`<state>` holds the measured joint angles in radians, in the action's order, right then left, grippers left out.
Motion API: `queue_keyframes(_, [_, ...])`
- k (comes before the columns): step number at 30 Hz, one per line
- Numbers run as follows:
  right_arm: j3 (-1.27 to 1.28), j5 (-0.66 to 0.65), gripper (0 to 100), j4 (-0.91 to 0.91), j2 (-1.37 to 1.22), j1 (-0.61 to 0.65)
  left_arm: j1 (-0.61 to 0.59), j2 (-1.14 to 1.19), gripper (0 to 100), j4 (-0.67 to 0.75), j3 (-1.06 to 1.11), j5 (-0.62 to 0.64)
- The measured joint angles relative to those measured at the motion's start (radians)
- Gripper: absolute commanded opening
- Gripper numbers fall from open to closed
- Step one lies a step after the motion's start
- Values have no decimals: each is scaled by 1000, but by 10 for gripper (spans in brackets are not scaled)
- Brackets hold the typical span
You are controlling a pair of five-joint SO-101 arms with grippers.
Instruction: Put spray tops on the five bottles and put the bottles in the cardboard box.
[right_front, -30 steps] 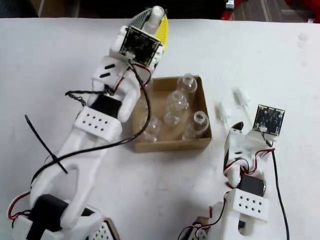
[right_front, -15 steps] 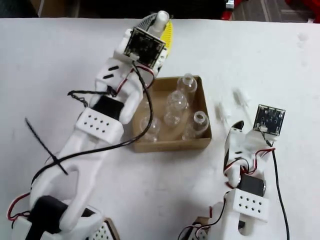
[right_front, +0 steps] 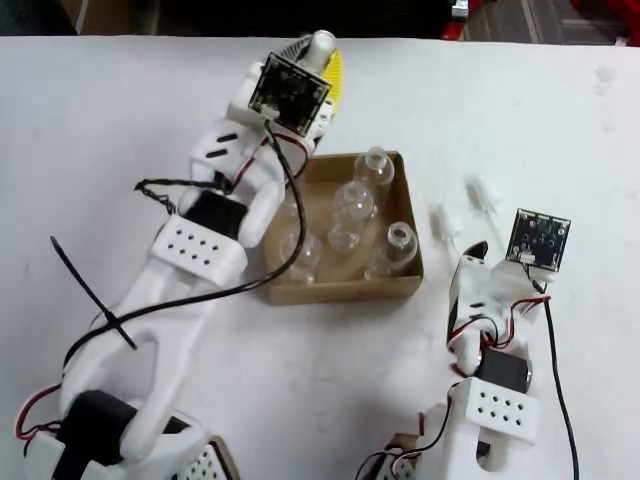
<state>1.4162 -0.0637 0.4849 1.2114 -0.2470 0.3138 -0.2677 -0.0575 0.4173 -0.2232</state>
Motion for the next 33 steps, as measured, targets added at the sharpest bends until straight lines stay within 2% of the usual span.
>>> queue_keyframes(10, [0, 0, 226, 0, 0, 0, 2, 3, 20, 14, 91, 0])
queue_keyframes(20, [0, 0, 226, 0, 0, 0, 2, 3, 20, 264, 319, 0])
queue_keyframes(27, [0, 0, 226, 0, 0, 0, -32, 6, 20, 307, 364, 115])
queue_keyframes(33, [0, 0, 226, 0, 0, 0, -75, 11, 20, 307, 393, 138])
